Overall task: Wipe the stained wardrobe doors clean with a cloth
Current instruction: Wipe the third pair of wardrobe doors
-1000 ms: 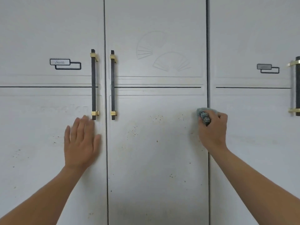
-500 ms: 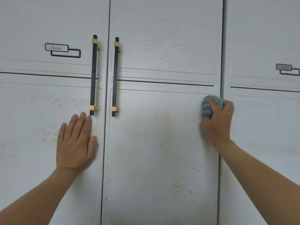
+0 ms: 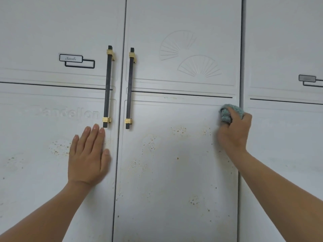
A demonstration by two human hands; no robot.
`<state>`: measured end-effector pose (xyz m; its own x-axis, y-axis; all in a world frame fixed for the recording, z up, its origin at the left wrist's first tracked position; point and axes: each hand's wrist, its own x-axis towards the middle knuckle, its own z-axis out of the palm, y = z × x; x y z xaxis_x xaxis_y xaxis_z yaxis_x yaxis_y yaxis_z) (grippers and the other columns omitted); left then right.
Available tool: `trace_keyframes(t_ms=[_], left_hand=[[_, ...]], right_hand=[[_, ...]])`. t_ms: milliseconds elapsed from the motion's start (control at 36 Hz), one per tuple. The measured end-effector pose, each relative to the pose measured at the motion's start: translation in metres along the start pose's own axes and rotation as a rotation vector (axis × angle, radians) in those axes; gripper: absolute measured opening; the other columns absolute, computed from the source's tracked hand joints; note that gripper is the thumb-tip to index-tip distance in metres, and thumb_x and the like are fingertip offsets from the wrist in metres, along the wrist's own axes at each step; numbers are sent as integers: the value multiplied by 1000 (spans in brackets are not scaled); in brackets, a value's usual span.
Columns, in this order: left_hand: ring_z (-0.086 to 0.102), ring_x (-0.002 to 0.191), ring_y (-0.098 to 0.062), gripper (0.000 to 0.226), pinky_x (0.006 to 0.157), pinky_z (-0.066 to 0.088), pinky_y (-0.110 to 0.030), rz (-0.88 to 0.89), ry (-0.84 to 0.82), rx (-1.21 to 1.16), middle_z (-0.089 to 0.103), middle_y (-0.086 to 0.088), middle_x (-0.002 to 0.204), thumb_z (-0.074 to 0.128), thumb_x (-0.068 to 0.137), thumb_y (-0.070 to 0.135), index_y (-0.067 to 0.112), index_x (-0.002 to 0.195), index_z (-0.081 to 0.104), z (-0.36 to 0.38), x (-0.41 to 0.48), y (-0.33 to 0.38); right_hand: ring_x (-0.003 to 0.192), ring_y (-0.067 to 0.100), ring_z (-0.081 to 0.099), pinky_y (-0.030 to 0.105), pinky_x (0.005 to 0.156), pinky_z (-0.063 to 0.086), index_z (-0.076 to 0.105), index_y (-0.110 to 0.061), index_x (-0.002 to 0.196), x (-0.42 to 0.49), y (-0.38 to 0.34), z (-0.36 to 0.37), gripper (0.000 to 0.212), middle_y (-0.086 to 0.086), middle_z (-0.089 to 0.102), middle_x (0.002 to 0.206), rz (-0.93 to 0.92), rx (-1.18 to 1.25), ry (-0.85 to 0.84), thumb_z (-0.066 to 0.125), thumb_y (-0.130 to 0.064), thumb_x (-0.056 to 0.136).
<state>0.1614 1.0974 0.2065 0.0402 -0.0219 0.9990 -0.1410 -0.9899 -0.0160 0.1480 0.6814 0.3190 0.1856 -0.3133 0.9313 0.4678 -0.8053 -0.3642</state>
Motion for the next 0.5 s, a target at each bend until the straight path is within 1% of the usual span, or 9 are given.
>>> trace_keyframes(t_ms=[111, 139, 222, 278, 333, 389, 417, 444, 500], left_hand=[[28, 156, -34, 66, 127, 19, -59, -9, -14, 1, 36, -16, 166, 35, 99, 33, 1, 157, 41, -1, 0, 1], [28, 156, -34, 66, 127, 20, -59, -5, -13, 2, 36, -16, 166, 35, 99, 33, 2, 157, 41, 0, 0, 1], [29, 156, -34, 66, 126, 21, -60, -2, -5, 9, 36, -16, 165, 35, 99, 33, 1, 156, 42, 0, 0, 0], [30, 156, -35, 65, 126, 22, -60, -3, -9, 10, 37, -16, 165, 35, 99, 32, 1, 156, 43, 1, -1, 0], [30, 155, -35, 65, 126, 22, -60, -6, -8, 11, 37, -16, 165, 35, 99, 32, 1, 155, 44, -1, -1, -1], [29, 156, -34, 65, 127, 21, -60, -6, -21, 5, 36, -15, 165, 35, 99, 33, 1, 156, 44, -1, -1, -1], [29, 156, -34, 65, 127, 20, -59, -10, -25, 0, 36, -15, 166, 34, 99, 33, 1, 156, 44, -1, -1, -1], [29, 156, -34, 66, 127, 20, -59, -14, -26, -4, 36, -15, 166, 34, 99, 33, 2, 156, 44, -2, -1, 0], [30, 156, -34, 66, 127, 21, -59, -16, -26, -2, 37, -15, 165, 35, 98, 33, 2, 155, 44, -2, 0, 1]], right_hand=[[112, 44, 47, 37, 97, 42, 63, -7, 132, -17, 5, 3, 59, 26, 46, 122, -271, -79, -105, 72, 5, 75], [112, 43, 48, 39, 97, 44, 63, -7, 131, -13, 7, 0, 57, 25, 46, 121, -274, -63, -105, 71, 5, 76], [109, 26, 48, 21, 97, 39, 62, -8, 129, 10, -9, -8, 44, 6, 44, 115, -98, 58, -6, 54, 5, 88], [114, 27, 45, 25, 104, 38, 58, -15, 135, 27, -26, 1, 49, 7, 38, 125, 138, 63, 105, 47, 0, 90], [112, 25, 48, 31, 106, 42, 64, -20, 127, 31, -44, 9, 48, 11, 42, 128, 173, 61, 159, 42, -10, 86], [102, 7, 49, 16, 93, 45, 68, -21, 112, 19, -59, 18, 41, 7, 45, 117, -27, 66, 79, 44, -9, 81], [98, 1, 46, 8, 88, 42, 67, -21, 113, 9, -61, 23, 40, 6, 43, 114, -177, 62, -5, 49, -3, 82], [102, 6, 43, 9, 89, 41, 67, -18, 119, -2, -63, 25, 44, 8, 42, 114, -338, 25, -89, 56, 3, 82], [111, 30, 46, 32, 87, 48, 64, -13, 130, -11, -62, 31, 55, 19, 46, 118, -551, -29, -206, 65, 5, 78]])
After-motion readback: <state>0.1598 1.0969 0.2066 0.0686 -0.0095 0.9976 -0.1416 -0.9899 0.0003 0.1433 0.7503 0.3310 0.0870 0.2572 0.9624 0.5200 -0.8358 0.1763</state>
